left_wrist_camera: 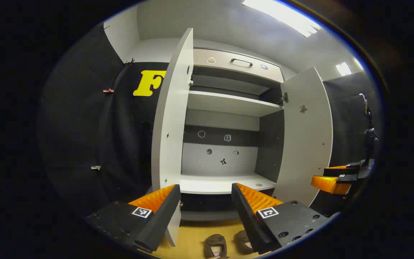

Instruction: Grab one shoe with the right hand and put it into the shoe cabinet, grab the other shoe with the left hand and put it into the shoe cabinet; then close the right door with the right hand and the left door with the left hand.

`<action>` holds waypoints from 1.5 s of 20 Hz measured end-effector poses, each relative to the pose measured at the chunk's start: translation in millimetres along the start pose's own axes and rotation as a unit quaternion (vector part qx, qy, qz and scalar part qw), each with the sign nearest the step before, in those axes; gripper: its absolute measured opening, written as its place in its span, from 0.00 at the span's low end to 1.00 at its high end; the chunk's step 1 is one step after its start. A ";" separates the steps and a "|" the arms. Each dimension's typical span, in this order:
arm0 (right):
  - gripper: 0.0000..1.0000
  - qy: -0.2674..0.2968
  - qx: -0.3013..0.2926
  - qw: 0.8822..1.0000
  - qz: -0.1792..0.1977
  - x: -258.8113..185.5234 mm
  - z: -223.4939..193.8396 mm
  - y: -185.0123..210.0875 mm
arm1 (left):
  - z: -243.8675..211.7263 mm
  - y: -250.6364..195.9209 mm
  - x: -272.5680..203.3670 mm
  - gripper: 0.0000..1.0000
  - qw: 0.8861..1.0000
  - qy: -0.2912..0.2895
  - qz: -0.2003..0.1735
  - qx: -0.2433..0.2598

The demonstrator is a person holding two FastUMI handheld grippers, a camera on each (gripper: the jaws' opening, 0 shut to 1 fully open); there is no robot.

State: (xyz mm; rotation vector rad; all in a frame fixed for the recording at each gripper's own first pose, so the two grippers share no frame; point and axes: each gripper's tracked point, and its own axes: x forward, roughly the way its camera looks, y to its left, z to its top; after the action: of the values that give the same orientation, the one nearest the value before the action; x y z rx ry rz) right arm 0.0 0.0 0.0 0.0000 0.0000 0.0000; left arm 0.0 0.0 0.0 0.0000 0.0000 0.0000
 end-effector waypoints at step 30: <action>0.88 0.140 0.010 0.990 -0.024 18.2 -152.3 66.4 | -2.7 -8.3 13.9 0.90 0.996 -0.027 -0.082 0.003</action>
State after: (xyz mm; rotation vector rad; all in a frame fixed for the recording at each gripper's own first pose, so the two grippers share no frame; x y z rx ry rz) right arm 18.2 66.4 -152.3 0.0194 0.2813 -0.0487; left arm 13.9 -8.3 -2.7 0.0060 -0.0537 -0.1651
